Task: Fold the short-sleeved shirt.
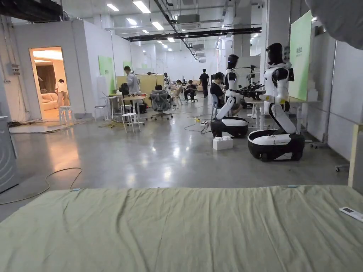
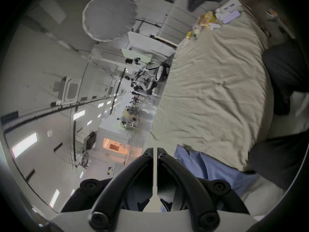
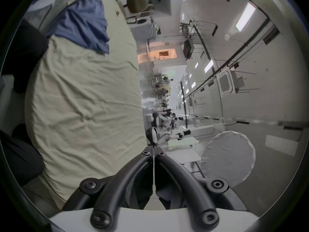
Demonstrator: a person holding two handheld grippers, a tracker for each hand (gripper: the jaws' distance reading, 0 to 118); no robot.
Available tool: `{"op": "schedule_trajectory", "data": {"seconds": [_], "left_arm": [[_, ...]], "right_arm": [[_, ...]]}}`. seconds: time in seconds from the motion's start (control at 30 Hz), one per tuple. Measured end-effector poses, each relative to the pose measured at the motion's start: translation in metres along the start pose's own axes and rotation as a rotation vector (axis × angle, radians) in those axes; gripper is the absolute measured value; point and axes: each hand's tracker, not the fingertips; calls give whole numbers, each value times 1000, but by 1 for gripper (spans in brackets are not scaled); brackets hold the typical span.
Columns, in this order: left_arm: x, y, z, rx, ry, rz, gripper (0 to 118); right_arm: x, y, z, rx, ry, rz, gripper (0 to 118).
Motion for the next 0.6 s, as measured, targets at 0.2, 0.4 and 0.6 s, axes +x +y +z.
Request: {"op": "schedule_trajectory", "data": {"seconds": [0.2, 0.4, 0.6], "left_arm": [[-89, 12, 17, 148, 85, 835, 3], [-105, -28, 18, 160, -18, 1421, 3], [-98, -16, 23, 171, 10, 1228, 3]], "right_arm": [[65, -57, 7, -48, -54, -925, 2], [64, -99, 27, -26, -16, -1563, 2], [67, -90, 29, 5, -43, -1459, 2]]}}
